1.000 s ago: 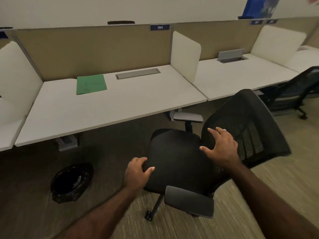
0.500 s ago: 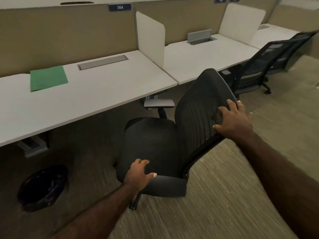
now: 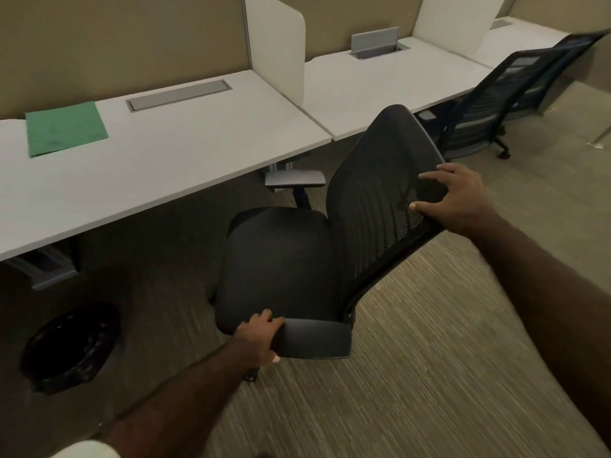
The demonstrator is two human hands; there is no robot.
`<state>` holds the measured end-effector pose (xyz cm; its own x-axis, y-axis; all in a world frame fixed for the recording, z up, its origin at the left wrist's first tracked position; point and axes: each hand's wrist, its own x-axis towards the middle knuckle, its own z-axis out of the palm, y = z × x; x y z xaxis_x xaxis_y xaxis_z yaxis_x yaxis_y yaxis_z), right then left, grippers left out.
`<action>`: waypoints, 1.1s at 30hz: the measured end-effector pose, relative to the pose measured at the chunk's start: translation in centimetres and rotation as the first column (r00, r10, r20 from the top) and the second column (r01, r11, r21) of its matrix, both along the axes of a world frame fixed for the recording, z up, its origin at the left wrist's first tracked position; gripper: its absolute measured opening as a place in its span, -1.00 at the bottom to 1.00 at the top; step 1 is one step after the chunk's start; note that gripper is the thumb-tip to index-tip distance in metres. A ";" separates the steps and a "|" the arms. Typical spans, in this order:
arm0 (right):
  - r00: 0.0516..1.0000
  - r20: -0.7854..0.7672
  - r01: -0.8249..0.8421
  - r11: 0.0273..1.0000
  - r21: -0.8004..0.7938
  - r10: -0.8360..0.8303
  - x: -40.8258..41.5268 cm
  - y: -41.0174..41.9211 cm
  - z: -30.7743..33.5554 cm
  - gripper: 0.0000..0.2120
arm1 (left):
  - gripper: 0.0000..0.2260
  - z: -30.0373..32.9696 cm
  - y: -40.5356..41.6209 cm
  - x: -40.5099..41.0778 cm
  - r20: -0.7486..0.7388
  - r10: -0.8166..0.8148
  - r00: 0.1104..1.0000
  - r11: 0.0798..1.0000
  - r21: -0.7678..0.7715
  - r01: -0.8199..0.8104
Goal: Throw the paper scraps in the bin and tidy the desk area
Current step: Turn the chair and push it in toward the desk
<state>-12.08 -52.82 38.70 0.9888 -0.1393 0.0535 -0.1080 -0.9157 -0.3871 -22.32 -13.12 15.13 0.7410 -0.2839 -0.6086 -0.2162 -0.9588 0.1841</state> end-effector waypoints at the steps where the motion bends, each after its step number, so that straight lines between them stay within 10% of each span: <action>1: 1.000 0.024 0.000 0.999 0.033 -0.001 0.2 -0.5 0.1 -0.40 | -0.15 -0.2 0.1 0.0 -0.001 -0.029 1.000 0.999 0.014 0.029; 13: 0.982 -0.144 0.181 0.827 0.533 -0.122 3.2 -0.5 -0.4 -0.03 | -0.07 -0.6 1.5 0.4 -0.033 -0.059 0.998 0.998 -0.008 0.059; 33: 0.998 -0.058 0.034 0.890 0.454 -0.008 -0.7 8.4 -0.5 -0.12 | -0.19 1.1 9.8 1.6 -0.123 -0.008 0.992 1.000 0.018 0.010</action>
